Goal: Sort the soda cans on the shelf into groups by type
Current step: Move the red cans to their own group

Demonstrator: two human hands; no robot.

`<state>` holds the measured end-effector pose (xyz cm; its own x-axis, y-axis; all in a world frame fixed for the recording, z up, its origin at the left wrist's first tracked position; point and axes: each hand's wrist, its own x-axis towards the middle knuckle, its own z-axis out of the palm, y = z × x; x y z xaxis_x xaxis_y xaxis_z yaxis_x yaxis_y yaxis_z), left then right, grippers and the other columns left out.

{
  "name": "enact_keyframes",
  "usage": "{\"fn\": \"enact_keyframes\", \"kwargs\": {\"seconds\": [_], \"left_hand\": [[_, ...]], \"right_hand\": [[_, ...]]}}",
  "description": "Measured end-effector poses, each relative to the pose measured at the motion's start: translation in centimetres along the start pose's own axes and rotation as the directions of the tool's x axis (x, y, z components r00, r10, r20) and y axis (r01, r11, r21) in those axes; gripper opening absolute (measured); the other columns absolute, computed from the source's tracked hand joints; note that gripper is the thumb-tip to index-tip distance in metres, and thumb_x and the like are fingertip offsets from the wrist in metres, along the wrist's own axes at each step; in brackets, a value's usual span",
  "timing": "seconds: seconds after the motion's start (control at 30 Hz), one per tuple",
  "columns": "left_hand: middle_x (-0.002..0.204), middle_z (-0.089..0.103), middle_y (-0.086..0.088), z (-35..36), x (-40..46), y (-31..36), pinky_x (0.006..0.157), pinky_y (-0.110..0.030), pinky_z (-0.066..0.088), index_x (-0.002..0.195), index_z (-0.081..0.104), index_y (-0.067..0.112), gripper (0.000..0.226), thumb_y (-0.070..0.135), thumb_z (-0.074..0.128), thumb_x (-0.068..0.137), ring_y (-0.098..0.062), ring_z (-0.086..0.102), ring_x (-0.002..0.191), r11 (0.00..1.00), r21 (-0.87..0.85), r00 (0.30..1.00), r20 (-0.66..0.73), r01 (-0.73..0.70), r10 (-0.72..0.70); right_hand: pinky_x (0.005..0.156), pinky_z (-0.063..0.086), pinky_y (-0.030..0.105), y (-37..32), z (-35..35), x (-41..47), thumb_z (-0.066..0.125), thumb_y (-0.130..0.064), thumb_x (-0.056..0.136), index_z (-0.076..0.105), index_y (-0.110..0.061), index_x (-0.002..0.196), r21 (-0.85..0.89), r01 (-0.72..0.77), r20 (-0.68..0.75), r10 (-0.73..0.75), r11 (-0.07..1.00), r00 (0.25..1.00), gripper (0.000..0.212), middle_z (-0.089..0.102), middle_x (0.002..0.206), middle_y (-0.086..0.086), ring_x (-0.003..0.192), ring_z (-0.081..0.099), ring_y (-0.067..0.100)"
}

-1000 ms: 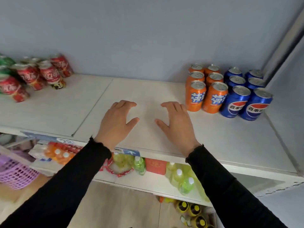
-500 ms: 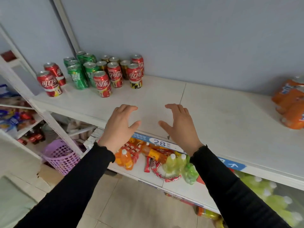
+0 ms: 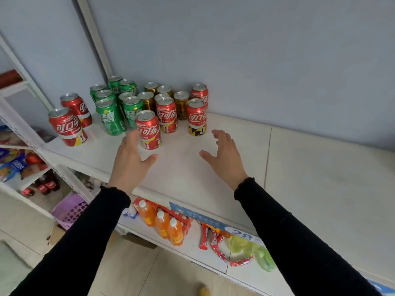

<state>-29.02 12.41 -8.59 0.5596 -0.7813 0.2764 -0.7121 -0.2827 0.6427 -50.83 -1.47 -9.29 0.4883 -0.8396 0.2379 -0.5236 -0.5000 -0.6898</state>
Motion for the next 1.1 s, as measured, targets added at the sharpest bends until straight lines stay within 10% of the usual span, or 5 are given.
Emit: {"fn": "enact_keyframes", "kwargs": {"seconds": [0.23, 0.67, 1.1], "left_hand": [[0.153, 0.041, 0.004, 0.8, 6.0, -2.1, 0.111, -0.043, 0.043, 0.156, 0.012, 0.034, 0.113, 0.029, 0.088, 0.073, -0.013, 0.048, 0.133, 0.973, -0.230, 0.996, 0.088, 0.033, -0.013], [0.142, 0.051, 0.011, 1.9, 8.1, -2.5, 0.096, -0.044, 0.056, 0.145, 0.030, 0.039, 0.097, 0.024, 0.091, 0.070, -0.008, 0.057, 0.122, 0.928, -0.358, 0.976, 0.138, -0.107, 0.166], [0.130, 0.052, 0.015, 15.1, 5.9, 14.7, 0.090, -0.026, 0.054, 0.140, 0.031, 0.039, 0.094, 0.029, 0.091, 0.068, -0.009, 0.058, 0.112, 0.836, -0.481, 0.838, 0.315, -0.263, 0.445]], "right_hand": [[0.110, 0.040, 0.037, 0.0, 3.3, 7.0, 0.075, -0.035, 0.087, 0.022, -0.013, 0.155, 0.132, -0.111, -0.043, 0.118, 0.985, 0.992, 0.089, 0.035, 0.155, 0.009, 0.138, 0.041, 0.024], [0.097, 0.054, 0.038, 0.0, 6.1, 10.3, 0.083, -0.030, 0.079, 0.047, -0.016, 0.132, 0.368, -0.199, -0.088, 0.247, 0.908, 0.965, 0.066, 0.063, 0.128, 0.001, 0.112, 0.062, 0.018], [0.080, 0.048, 0.013, 10.5, -10.2, 0.5, 0.084, -0.028, 0.078, 0.049, -0.019, 0.132, 0.357, -0.276, -0.351, 0.401, 0.893, 0.846, 0.064, 0.064, 0.118, -0.010, 0.099, 0.061, 0.000]]}}
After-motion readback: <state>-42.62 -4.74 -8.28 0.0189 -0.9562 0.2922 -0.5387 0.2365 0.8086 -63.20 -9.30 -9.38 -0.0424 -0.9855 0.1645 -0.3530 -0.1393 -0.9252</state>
